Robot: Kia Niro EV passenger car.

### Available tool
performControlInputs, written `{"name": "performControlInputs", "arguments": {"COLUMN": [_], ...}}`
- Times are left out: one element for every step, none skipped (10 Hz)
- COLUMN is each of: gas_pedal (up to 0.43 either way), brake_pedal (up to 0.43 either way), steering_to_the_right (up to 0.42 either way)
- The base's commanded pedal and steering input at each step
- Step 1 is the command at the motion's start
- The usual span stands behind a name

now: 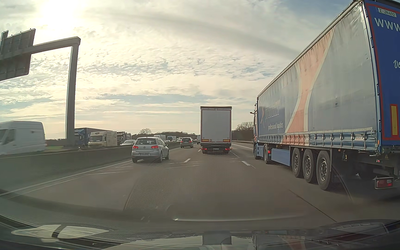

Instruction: Follow the waypoints while adhering to traffic rules and regulations

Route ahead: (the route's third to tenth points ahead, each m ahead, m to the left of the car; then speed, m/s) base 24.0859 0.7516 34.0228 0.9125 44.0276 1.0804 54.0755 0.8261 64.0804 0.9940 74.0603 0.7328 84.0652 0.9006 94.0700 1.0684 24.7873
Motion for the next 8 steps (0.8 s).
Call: {"name": "performControlInputs", "arguments": {"gas_pedal": [0.157, 0.157, 0.157, 0.157, 0.157, 0.157, 0.157, 0.157], "brake_pedal": [0.0, 0.0, 0.0, 0.0, 0.0, 0.0, 0.0, 0.0], "steering_to_the_right": [-0.002, -0.002, -0.002, -0.001, -0.002, -0.001, -0.001, -0.002]}}
